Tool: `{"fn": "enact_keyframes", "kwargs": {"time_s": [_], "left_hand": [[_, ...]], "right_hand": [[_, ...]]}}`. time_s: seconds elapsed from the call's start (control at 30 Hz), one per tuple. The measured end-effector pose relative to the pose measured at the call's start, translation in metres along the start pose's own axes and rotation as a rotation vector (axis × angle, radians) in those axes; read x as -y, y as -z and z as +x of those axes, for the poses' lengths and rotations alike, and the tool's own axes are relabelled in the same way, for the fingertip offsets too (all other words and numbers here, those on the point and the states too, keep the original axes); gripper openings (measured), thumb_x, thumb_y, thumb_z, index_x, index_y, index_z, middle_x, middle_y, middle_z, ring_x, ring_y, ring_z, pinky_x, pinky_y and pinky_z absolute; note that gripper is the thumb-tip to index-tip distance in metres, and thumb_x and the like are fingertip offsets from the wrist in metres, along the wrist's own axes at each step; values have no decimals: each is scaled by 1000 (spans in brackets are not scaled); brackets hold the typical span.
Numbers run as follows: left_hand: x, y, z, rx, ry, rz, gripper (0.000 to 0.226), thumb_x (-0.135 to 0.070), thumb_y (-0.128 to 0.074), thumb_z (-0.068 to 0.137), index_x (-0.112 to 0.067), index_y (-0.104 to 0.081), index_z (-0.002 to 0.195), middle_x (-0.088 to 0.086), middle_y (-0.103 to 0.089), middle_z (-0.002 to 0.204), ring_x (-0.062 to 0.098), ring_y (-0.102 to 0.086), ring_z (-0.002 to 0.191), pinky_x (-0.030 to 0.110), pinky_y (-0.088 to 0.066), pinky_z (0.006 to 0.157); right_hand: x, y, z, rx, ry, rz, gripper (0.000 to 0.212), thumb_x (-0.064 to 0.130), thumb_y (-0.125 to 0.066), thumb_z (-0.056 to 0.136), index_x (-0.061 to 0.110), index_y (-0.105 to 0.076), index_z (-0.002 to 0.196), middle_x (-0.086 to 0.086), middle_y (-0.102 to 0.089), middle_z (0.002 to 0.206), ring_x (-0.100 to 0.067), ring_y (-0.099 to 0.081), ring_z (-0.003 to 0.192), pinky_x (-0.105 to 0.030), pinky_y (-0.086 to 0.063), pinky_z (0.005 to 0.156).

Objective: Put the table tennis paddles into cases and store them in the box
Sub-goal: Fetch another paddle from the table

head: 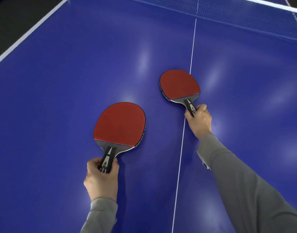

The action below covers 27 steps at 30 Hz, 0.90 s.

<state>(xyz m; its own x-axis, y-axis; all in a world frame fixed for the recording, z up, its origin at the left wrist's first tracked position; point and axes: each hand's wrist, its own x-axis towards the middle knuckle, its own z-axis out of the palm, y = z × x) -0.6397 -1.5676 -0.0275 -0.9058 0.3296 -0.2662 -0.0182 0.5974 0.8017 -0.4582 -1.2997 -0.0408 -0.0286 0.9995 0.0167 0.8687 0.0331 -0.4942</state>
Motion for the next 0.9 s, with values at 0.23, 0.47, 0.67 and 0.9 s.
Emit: {"fn": "enact_keyframes", "kwargs": {"time_s": [0.23,0.47,0.67,0.9], "left_hand": [[8,15,-26,20,19,-13,27,-28,-74,77,-20,-50,88,-3,-60,75,21,-58,70,36,-48,69],[38,36,-88,118,68,-5,27,-24,-77,75,-22,-51,83,-5,-62,71,7,-57,66,27,-40,57],[63,38,-149,250,76,-2,29,-21,-78,74,-24,-51,83,-6,-63,71,7,-58,65,16,-37,55],[69,31,-183,459,111,-84,36,-15,-77,75,-33,-50,88,-10,-65,82,-3,-61,73,2,-42,57]], "right_hand": [[-8,20,-64,19,-63,195,28,25,-60,89,8,-38,96,-11,-52,94,-35,-51,93,-46,-43,83],[-40,55,-196,3,-259,376,24,25,-59,88,14,-38,94,-2,-49,89,-30,-48,86,-36,-38,68],[-60,89,-298,-12,-383,395,26,27,-60,88,21,-35,90,-10,-52,87,-31,-48,78,-38,-40,63],[-56,108,-354,-68,-469,427,24,24,-60,87,22,-37,86,-8,-52,83,-31,-49,75,-37,-40,62]]}}
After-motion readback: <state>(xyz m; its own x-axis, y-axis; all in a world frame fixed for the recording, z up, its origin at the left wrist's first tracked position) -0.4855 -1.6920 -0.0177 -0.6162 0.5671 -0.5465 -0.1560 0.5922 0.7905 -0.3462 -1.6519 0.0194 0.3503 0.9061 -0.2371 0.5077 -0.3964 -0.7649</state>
